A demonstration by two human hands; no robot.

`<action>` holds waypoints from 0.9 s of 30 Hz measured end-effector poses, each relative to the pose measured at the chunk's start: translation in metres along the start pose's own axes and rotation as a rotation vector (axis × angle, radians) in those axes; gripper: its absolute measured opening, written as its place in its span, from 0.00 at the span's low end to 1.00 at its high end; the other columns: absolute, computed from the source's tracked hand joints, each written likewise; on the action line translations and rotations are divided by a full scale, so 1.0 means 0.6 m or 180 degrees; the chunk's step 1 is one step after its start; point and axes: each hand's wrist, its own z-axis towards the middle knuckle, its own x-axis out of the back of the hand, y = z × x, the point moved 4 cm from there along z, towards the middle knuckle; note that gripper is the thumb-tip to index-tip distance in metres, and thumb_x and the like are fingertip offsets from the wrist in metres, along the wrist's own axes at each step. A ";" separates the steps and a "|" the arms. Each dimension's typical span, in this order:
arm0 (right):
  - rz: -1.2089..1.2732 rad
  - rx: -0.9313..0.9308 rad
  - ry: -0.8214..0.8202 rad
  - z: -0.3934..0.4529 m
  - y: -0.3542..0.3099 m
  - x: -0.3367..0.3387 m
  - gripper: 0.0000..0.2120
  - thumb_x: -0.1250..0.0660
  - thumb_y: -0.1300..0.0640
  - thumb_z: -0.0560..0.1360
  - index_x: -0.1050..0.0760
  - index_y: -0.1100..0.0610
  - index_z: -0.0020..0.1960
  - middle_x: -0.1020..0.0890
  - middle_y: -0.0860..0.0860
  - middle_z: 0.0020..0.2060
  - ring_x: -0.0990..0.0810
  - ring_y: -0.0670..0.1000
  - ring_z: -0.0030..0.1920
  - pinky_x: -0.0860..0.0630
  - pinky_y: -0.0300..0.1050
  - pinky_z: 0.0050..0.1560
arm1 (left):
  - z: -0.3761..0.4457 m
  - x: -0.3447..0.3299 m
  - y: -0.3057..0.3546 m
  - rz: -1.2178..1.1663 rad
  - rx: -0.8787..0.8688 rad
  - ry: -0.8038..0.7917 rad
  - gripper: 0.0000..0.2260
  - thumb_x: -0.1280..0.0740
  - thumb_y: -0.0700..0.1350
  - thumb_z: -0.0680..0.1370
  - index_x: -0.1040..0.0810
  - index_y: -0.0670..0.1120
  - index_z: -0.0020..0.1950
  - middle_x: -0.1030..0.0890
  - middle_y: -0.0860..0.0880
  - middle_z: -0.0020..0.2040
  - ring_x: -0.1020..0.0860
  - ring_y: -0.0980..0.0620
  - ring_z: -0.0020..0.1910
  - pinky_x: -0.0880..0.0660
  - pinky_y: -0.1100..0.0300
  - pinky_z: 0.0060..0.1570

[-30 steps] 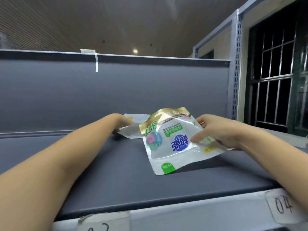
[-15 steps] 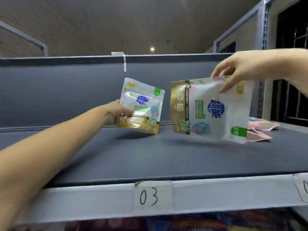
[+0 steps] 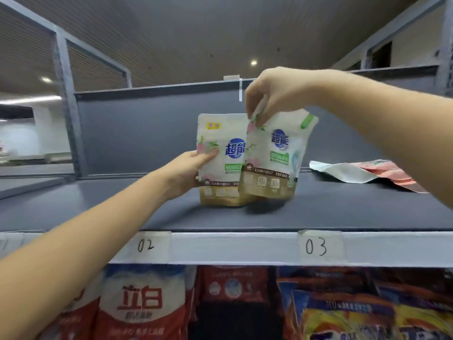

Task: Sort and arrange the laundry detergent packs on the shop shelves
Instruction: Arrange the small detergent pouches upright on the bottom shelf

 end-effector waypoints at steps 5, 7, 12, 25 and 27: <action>0.0146 -0.0001 0.0151 0.056 -0.045 -0.043 0.11 0.24 0.59 0.66 0.22 0.55 0.47 0.22 0.48 0.42 0.26 0.47 0.44 0.32 0.36 0.36 | -0.029 -0.015 0.005 -0.0039 -0.0242 0.0170 0.18 0.30 0.56 0.68 0.21 0.50 0.55 0.16 0.50 0.52 0.18 0.50 0.52 0.23 0.52 0.54; 0.0172 -0.0042 0.0287 0.068 -0.050 -0.059 0.13 0.24 0.59 0.67 0.22 0.57 0.49 0.22 0.49 0.44 0.26 0.48 0.45 0.33 0.37 0.34 | -0.030 -0.021 0.003 -0.0089 -0.0356 0.0339 0.13 0.26 0.49 0.69 0.21 0.49 0.52 0.15 0.49 0.49 0.18 0.49 0.51 0.22 0.52 0.53; 0.0498 -0.0399 0.0984 0.047 -0.001 -0.070 0.16 0.29 0.59 0.70 0.24 0.58 0.57 0.20 0.53 0.52 0.25 0.51 0.51 0.34 0.38 0.45 | -0.028 -0.028 -0.001 -0.0290 -0.0527 0.0997 0.03 0.31 0.38 0.75 0.22 0.45 0.45 0.19 0.50 0.40 0.19 0.56 0.34 0.21 0.63 0.38; 0.4684 -0.1463 0.1084 -0.172 -0.071 -0.190 0.07 0.34 0.54 0.76 0.23 0.58 0.48 0.15 0.49 0.39 0.17 0.47 0.41 0.19 0.44 0.47 | -0.115 -0.010 0.008 -0.1660 -0.0990 0.1568 0.05 0.31 0.36 0.76 0.23 0.45 0.42 0.19 0.52 0.35 0.20 0.56 0.31 0.21 0.62 0.33; 0.4799 -0.1494 0.1416 -0.194 -0.098 -0.191 0.04 0.36 0.59 0.77 0.23 0.58 0.47 0.15 0.49 0.37 0.17 0.48 0.40 0.19 0.46 0.46 | -0.146 -0.012 0.002 -0.1713 -0.1027 0.1409 0.03 0.31 0.38 0.76 0.23 0.44 0.43 0.18 0.52 0.33 0.19 0.56 0.31 0.22 0.61 0.31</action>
